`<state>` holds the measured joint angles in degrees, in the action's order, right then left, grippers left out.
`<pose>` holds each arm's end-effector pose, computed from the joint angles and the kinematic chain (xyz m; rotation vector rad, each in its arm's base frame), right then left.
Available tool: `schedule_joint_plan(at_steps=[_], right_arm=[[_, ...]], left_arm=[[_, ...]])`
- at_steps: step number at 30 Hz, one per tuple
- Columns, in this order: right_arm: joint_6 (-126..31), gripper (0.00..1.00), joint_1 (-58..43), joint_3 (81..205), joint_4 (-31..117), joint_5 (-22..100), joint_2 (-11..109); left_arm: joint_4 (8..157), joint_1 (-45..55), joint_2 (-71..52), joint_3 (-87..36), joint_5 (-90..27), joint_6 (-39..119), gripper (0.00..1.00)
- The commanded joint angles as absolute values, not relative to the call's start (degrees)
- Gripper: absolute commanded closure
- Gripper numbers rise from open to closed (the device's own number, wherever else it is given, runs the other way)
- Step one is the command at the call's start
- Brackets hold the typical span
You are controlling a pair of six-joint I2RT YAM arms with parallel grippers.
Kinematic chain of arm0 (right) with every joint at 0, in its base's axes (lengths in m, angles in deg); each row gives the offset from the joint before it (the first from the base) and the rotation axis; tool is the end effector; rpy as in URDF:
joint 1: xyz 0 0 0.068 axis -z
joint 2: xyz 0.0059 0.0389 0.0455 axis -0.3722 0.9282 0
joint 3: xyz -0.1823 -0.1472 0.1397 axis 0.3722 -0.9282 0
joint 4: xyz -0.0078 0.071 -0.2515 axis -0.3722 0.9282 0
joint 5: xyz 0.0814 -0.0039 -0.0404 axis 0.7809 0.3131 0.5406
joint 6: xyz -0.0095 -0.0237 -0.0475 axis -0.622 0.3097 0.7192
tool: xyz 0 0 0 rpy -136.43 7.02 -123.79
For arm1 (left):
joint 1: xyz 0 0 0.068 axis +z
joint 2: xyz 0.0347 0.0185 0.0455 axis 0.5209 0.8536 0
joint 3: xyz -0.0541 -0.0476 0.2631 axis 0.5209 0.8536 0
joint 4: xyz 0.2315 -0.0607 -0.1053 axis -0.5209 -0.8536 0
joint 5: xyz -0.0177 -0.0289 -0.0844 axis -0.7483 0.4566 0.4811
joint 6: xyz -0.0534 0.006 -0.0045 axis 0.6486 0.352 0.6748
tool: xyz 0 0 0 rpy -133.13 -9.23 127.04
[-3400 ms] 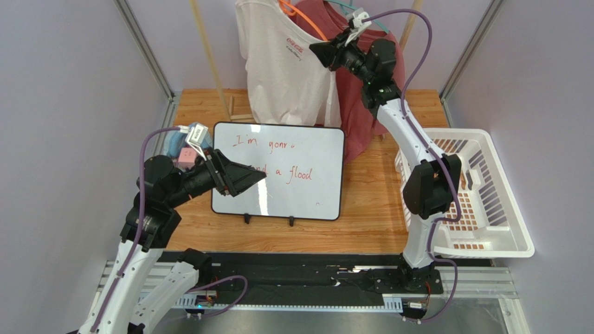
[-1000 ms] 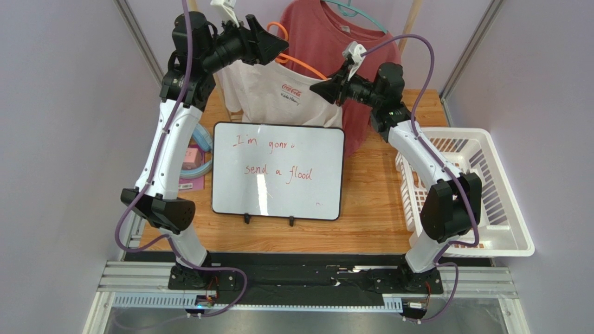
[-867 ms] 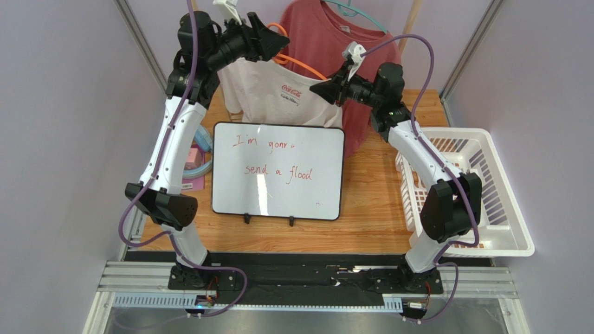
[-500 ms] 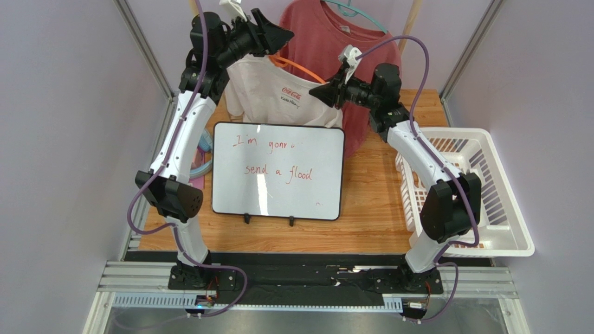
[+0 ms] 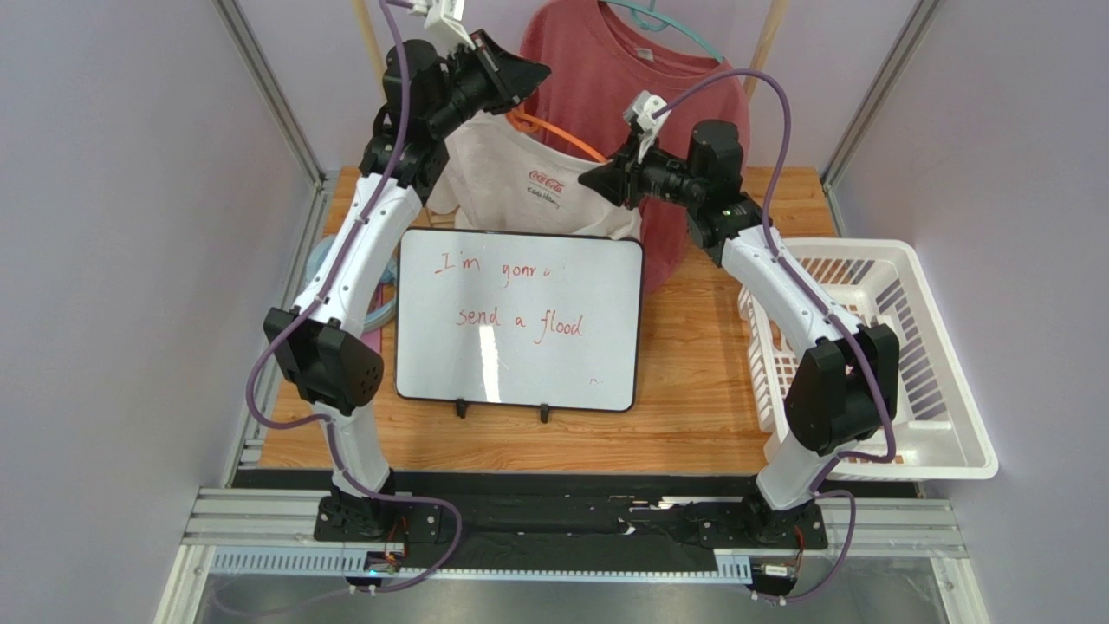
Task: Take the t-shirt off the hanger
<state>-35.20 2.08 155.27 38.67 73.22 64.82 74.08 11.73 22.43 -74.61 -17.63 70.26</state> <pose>0.3707 0.1586 0.3872 -0.9014 1.4449 0.7904 0.4008 -0.1574 0.4954 0.0349 1.5565 -1.1441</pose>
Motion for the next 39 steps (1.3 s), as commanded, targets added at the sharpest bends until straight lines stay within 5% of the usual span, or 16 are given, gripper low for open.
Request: schedule_joint_plan(at_steps=[1,5,9,12,27,39], right_arm=[[-31.1,1.0,1.4,157.9,39.5,70.9,61.3],[-31.3,0.97,1.4,158.2,44.0,62.4,60.5],[-40.6,0.34,1.5,161.1,49.0,52.5,60.3],[-48.8,0.1,1.5,159.7,51.1,48.9,57.9],[-55.7,0.09,0.7,143.5,47.9,50.9,43.2],[-46.3,0.11,-4.8,129.2,33.3,51.0,39.9]], left_arm=[[80.0,9.7,16.7,-71.1,-25.8,73.8,1.0],[83.3,8.7,15.2,-68.4,-31.0,75.5,1.0],[83.1,7.6,14.1,-68.7,-35.5,74.7,1.0],[80.6,6.2,14.2,-71.1,-39.1,72.2,1.0],[79.1,4.2,16.7,-79.7,-43.4,65.3,1.0],[80.0,4.2,15.2,-78.9,-46.4,64.7,1.0]])
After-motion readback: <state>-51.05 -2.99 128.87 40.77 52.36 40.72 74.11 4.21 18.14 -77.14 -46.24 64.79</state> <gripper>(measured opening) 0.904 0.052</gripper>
